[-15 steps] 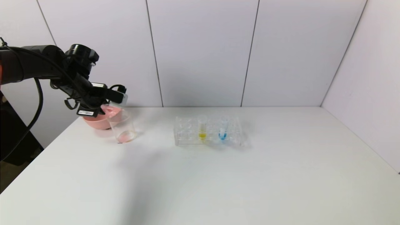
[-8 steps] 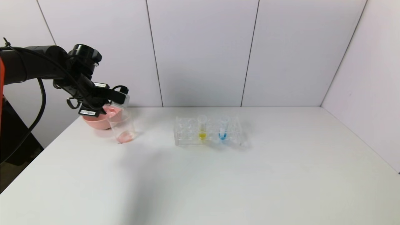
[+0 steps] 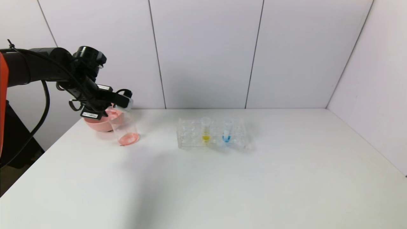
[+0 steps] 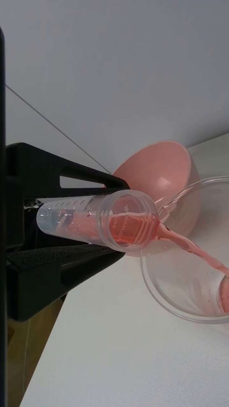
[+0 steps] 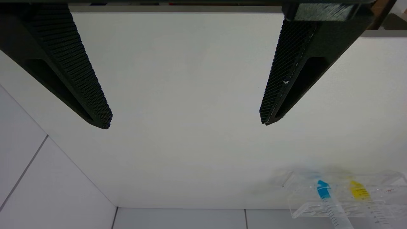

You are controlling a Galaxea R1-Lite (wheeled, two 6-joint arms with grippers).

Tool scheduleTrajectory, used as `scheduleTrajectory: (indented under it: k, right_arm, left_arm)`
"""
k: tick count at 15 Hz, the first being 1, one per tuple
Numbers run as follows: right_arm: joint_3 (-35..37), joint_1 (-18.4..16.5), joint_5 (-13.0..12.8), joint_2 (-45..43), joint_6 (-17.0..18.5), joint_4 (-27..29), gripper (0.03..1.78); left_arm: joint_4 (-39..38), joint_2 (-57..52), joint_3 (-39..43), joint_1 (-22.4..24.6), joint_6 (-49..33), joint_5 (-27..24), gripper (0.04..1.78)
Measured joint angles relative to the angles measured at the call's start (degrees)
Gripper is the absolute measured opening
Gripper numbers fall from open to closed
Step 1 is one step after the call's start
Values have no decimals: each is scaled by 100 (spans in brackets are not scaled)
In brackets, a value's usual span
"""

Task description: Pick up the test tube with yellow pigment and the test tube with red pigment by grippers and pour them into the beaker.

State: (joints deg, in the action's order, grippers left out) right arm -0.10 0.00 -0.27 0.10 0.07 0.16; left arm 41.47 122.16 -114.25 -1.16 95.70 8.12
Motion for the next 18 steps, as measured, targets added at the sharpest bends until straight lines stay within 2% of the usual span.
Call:
scheduleTrajectory:
  k: [3,18]
  right_arm:
    - [0,0,0,0,2,2,170]
    - [0,0,0,0,2,2,170]
  left_arm:
    - [-2,13,0,-24,9,190,44]
    - [-13,22,0,-95,20,268,44]
